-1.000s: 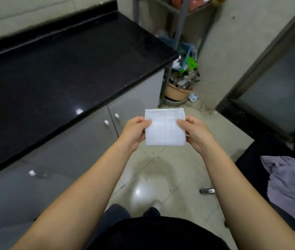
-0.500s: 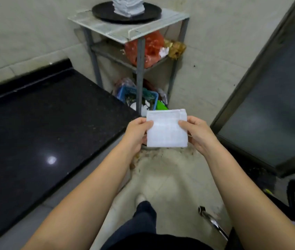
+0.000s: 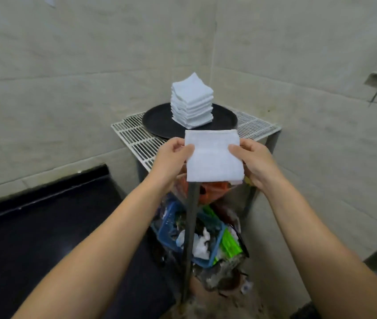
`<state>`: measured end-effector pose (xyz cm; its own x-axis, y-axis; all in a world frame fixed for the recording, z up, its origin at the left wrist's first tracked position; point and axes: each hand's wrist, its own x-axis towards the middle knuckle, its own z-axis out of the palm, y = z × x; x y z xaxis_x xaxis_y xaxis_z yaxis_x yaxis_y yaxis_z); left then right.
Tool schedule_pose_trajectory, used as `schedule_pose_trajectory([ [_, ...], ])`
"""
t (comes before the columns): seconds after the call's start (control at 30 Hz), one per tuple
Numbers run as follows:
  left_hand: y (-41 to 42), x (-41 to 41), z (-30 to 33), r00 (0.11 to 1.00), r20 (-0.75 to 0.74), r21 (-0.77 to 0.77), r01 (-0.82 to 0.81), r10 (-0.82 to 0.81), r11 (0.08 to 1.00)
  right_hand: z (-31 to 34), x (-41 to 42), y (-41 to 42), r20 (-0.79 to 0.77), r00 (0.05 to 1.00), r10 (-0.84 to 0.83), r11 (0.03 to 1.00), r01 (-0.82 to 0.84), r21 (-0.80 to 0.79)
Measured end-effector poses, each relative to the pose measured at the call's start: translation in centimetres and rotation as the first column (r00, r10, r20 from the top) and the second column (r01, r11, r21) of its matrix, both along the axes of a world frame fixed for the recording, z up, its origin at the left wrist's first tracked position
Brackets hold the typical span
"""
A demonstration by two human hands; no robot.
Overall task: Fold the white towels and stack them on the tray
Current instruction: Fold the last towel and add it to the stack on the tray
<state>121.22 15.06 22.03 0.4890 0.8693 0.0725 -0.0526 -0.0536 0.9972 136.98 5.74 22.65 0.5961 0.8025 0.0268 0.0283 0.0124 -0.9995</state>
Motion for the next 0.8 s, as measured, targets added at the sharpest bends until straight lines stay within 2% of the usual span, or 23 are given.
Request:
schedule_pose_trajectory([
  [0.17,8.6,5.7,4.1,0.985,0.074,0.072,-0.161,0.156,0.984,4.4,7.7,11.8,0.158,0.971,0.182,0.977,-0.197,0.085],
  [0.27,13.3,9.8,6.0,0.958,0.096,0.036,-0.275,0.271,0.961,7.2,12.1,18.5,0.253,0.933,0.256,0.96,-0.276,0.049],
  [0.47,20.7,15.6,7.8,0.869,0.066,-0.019,-0.49,0.49,0.871,9.8,17.9,29.9,0.344,0.846,0.407,0.902,-0.432,-0.003],
  [0.57,23.1,16.9,7.1,0.833,0.002,-0.027,-0.553,0.553,0.833,8.8,19.1,33.3,0.37,0.816,0.445,0.885,-0.465,-0.04],
  [0.8,25.6,17.1,4.1,0.77,-0.14,0.056,-0.621,0.622,0.781,5.3,20.5,34.9,0.291,0.787,0.543,0.831,-0.554,-0.051],
])
